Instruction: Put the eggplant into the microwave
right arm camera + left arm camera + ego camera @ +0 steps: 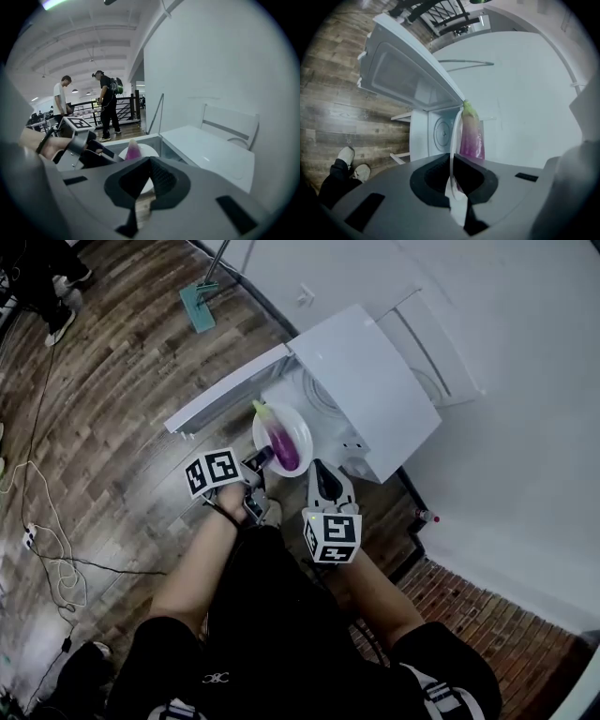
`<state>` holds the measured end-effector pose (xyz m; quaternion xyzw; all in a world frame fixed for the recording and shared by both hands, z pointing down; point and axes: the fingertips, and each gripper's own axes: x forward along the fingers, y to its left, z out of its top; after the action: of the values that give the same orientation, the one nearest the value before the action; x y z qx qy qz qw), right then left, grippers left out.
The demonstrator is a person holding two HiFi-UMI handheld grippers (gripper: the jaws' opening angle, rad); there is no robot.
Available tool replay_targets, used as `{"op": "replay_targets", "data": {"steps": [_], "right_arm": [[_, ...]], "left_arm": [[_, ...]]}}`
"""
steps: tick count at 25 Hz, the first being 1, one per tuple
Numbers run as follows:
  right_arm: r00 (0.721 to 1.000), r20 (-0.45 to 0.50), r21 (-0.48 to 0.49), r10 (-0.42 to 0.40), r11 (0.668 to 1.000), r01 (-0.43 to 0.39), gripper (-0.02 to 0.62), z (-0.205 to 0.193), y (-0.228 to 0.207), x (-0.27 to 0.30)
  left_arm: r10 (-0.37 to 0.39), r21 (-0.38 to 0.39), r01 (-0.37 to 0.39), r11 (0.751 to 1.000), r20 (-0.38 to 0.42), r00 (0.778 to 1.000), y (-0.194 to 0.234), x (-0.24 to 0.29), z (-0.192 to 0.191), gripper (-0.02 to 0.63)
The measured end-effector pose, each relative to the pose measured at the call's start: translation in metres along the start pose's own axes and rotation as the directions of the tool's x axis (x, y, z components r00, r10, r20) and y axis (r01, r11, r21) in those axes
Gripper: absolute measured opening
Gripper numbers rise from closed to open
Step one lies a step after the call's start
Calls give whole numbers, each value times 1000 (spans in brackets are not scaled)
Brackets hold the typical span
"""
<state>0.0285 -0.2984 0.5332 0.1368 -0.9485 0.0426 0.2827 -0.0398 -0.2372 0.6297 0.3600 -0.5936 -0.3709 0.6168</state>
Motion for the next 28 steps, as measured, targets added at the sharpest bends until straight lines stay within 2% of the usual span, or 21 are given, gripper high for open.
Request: {"op": "replay_targets", "data": {"steps": [5, 8, 12, 20, 28], "right_arm": [[1000, -1, -27, -16, 1000, 16, 5, -35, -11, 39], [999, -4, 6, -48, 999, 48, 6, -51, -23, 59], [995, -22, 48, -93, 994, 94, 6, -77, -36, 56], [979, -102, 164, -175, 968, 190, 5, -133, -64, 37], [967, -129, 196, -217, 951, 240, 6, -149, -89, 18]], "left_arm": [[-26, 3, 26, 1000, 7, 1000, 36, 46, 19, 15], [-38, 18, 38, 999, 3, 999, 56, 77, 30, 15], [-45, 29, 46, 999, -25, 999, 77, 119, 26, 15], [-93, 75, 96, 993, -42, 995, 77, 203, 29, 15], [-112, 114, 115, 987, -35, 993, 65, 269, 41, 15]]}}
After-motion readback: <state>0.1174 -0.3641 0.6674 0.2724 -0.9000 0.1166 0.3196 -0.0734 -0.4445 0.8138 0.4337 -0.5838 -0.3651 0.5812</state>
